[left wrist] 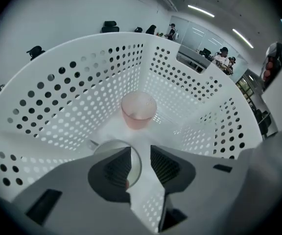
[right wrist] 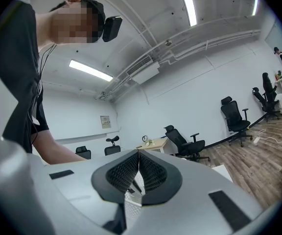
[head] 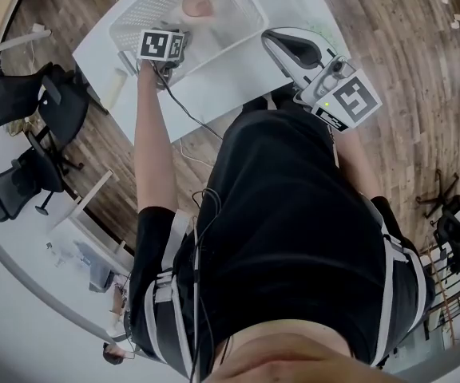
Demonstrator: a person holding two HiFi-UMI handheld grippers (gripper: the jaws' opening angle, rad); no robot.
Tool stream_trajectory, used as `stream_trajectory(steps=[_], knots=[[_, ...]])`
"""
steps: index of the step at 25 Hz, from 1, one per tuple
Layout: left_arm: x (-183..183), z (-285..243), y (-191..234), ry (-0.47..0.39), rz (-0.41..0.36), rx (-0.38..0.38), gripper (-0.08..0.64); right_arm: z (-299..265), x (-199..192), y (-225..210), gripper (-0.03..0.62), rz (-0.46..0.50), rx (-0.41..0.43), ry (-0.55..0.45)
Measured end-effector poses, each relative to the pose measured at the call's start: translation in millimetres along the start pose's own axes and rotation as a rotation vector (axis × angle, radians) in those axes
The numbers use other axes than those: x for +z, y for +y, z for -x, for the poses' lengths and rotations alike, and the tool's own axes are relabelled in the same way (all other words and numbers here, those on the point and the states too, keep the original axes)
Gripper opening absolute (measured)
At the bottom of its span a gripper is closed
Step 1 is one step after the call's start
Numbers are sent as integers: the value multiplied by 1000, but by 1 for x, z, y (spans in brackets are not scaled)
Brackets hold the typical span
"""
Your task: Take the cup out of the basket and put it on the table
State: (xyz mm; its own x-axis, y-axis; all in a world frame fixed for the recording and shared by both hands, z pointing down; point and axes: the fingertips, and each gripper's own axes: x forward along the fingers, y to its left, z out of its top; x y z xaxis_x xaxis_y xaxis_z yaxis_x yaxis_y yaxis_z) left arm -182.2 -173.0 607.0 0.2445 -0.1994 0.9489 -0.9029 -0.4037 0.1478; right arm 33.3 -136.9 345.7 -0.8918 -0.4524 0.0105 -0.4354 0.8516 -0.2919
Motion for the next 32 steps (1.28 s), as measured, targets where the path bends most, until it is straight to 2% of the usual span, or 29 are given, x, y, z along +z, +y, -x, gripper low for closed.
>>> stream_trajectory(steps=[5, 11, 15, 17, 23, 32], knots=[[-11, -15, 8, 82, 24, 2, 141, -2, 0, -7, 18, -3, -10, 5], [-23, -32, 14, 141, 54, -17, 126, -6, -2, -10, 18, -6, -12, 17], [-25, -37, 12, 156, 60, -34, 100, -5, -2, -15, 18, -10, -17, 18], [-24, -39, 9, 165, 47, -41, 65, -5, -3, -17, 18, -13, -19, 20], [-28, -37, 11, 198, 26, -43, 54, -10, -3, -20, 18, -19, -13, 18], [-27, -25, 16, 180, 30, -37, 41, -10, -4, -19, 18, -18, -2, 21]])
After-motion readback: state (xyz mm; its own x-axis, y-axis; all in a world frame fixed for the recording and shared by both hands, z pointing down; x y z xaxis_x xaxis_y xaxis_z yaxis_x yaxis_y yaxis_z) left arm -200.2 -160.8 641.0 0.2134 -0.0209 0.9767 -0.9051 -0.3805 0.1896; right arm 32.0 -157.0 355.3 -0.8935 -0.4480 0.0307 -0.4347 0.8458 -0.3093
